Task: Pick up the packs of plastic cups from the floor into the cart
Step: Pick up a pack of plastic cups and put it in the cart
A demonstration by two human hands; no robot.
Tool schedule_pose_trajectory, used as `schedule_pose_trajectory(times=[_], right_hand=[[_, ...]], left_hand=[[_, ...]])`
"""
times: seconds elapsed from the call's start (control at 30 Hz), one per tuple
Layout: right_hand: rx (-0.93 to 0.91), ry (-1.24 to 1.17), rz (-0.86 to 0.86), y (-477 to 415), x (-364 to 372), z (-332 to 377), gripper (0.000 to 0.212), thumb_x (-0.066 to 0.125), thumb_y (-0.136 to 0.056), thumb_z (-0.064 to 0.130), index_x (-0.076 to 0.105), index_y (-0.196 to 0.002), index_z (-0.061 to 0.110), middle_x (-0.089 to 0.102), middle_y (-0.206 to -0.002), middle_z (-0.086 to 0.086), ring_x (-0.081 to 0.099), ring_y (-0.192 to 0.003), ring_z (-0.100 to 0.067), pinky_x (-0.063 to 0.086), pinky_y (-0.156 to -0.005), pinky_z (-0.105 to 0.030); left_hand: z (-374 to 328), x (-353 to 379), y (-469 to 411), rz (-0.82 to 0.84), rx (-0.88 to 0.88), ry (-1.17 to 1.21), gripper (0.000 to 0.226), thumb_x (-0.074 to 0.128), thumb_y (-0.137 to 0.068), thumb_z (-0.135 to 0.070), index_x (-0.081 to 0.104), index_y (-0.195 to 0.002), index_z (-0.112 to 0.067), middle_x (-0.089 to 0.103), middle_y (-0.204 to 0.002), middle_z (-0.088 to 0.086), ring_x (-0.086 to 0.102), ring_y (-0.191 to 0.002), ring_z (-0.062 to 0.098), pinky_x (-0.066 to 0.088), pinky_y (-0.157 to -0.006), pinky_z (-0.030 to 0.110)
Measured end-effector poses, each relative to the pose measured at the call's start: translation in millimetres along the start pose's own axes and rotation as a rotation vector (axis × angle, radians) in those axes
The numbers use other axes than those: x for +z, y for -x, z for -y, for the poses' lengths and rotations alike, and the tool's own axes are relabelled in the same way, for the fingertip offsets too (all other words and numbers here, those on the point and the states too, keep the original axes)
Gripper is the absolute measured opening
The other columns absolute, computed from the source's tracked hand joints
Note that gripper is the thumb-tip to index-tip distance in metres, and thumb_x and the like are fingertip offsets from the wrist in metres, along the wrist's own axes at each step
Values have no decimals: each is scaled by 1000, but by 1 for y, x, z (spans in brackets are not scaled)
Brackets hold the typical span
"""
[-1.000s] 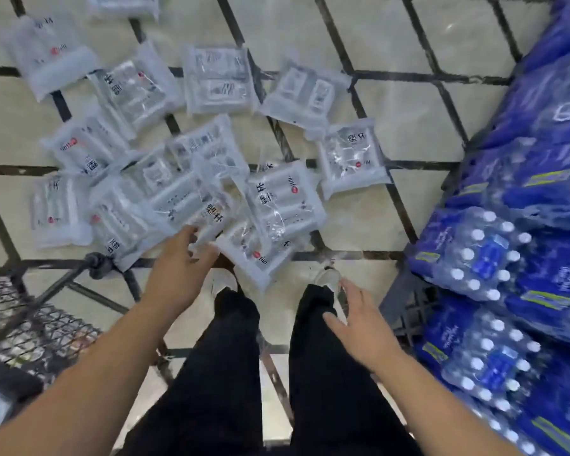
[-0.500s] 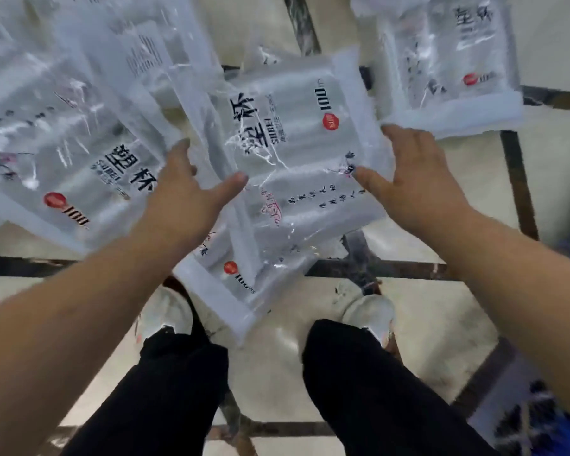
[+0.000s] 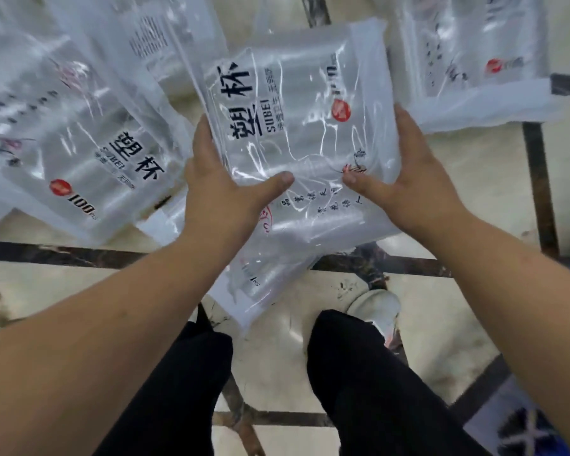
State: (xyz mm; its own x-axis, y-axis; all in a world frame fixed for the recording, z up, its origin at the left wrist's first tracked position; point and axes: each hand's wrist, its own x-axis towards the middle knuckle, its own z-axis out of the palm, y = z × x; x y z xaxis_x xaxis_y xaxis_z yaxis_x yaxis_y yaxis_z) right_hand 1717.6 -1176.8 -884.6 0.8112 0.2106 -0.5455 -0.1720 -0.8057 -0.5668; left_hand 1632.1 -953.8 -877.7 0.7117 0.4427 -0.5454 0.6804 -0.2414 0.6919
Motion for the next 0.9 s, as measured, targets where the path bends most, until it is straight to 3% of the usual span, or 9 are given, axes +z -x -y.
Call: schedule_pose_trajectory(times=[0.13,0.27,0.4,0.47,0.63,0.77,0.9], right_hand=[[37,-40,14,77,-62,77,107,72,-75,65,6,-156,45,21,-162,8,30,-142,-15,27,-101,-26],[45,-31,32,182,-151,183,105,70,-75,66,3,-154,49,30,-155,9,39,-131,-14,34,-92,-28],[-3,31,107,296,-236,278,105,65,-79,69,-7,-153,50,31,-147,5,50,-124,-21,42,-87,-32],[-44,91,151,344,-266,311,104,62,-82,68,-13,-152,47,26,-148,3,51,-123,-23,43,-86,-33],[-220,113,148,423,-324,366,104,61,-85,66,-15,-153,43,21,-155,-3,50,-126,-25,43,-91,-32],[-398,180,174,455,-356,391,103,59,-85,67,-15,-153,43,16,-160,0,38,-138,-24,39,-100,-37],[-536,263,249,480,-364,414,102,57,-86,68,-14,-154,42,10,-162,2,32,-143,-21,36,-106,-38]], left_hand=[[-77,-68,74,-27,-16,-53,118,85,-69,-47,8,-156,-35,24,-157,-1,35,-136,12,29,-106,28],[-174,-162,171,-40,-11,-82,116,85,-62,-54,15,-153,-36,35,-150,-2,39,-133,15,38,-110,46],[-269,-253,283,-50,-89,-65,124,83,-62,-53,2,-155,-38,21,-160,-6,23,-145,15,24,-114,37],[-301,-287,337,-61,-85,-67,122,84,-63,-53,5,-155,-39,21,-160,-6,25,-144,16,27,-113,41],[-348,-335,433,-171,-46,-35,126,76,-53,-73,13,-155,-35,32,-155,2,35,-139,21,35,-113,48],[-363,-346,494,-324,18,70,128,82,-55,-61,11,-157,-32,24,-161,-1,28,-143,20,27,-116,39],[-356,-352,546,-452,-56,142,127,83,-59,-60,6,-156,-33,22,-161,-1,29,-144,25,29,-113,45]])
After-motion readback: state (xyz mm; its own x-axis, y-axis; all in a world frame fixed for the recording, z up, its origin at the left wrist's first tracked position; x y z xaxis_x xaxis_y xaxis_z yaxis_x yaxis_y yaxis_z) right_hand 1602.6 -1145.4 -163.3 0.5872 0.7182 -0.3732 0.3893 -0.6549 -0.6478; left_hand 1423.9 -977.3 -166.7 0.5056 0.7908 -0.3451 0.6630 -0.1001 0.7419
